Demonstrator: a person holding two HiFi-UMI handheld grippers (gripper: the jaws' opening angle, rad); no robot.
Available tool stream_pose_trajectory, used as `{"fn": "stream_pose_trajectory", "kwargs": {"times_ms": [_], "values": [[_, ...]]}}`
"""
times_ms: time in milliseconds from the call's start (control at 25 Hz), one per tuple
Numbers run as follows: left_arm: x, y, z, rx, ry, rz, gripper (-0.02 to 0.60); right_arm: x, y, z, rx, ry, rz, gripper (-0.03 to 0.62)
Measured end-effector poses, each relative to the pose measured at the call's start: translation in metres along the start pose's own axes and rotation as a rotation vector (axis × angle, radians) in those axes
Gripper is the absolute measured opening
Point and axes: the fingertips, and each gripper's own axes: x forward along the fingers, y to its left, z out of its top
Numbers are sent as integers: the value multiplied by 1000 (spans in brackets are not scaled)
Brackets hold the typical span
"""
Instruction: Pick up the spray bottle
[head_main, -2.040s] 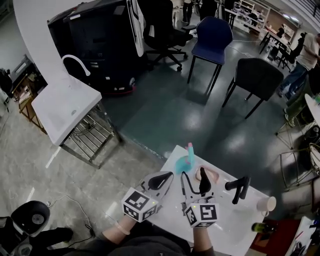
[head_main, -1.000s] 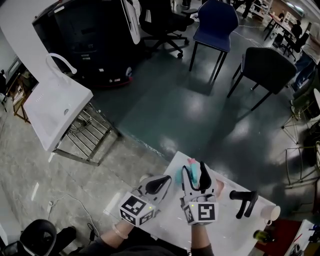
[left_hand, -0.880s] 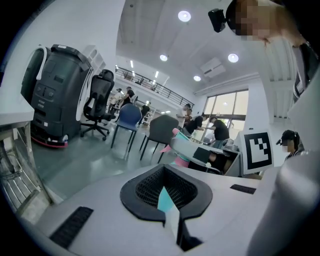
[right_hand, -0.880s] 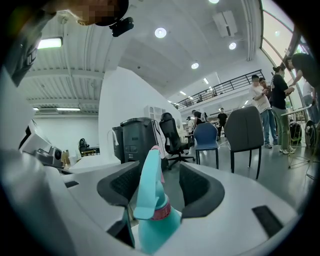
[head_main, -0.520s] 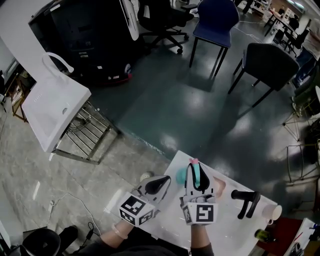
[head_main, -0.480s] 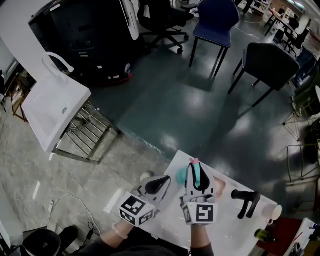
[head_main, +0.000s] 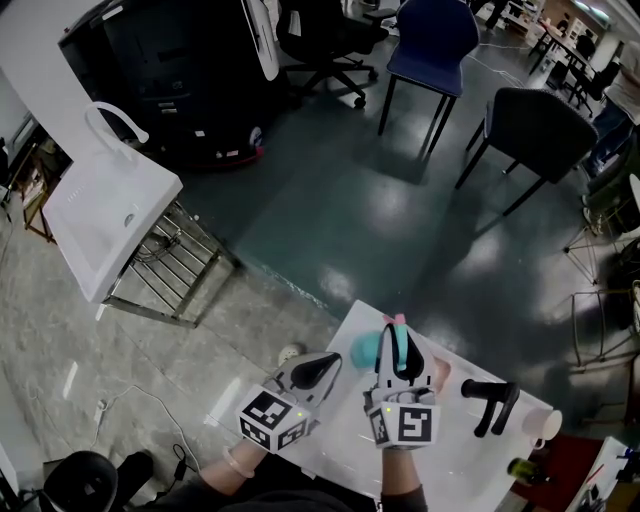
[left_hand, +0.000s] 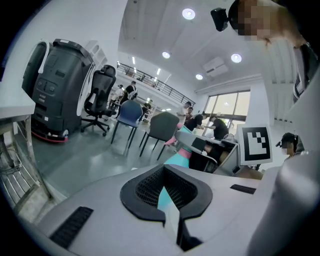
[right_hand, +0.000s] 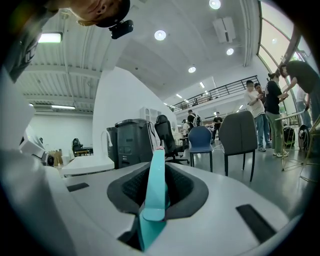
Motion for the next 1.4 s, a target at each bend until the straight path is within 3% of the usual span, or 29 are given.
{"fn": "stream_pose_trajectory", "kwargs": {"times_ms": [280,400,760,1400], "values": [[3,-11,2,6,-6,-21,6,-9,2,4,-15,42,5,67],[4,-18,5,13,-12,-28,6,-15,0,13,-23,-5,8,67],[-1,-47,-1,21,-29,-28,6,-46,-5,23,-43,-13,26,67],[-41,-98,-19,48,-52,68,8,-110,-3,42,-30,-64,103,67]]}}
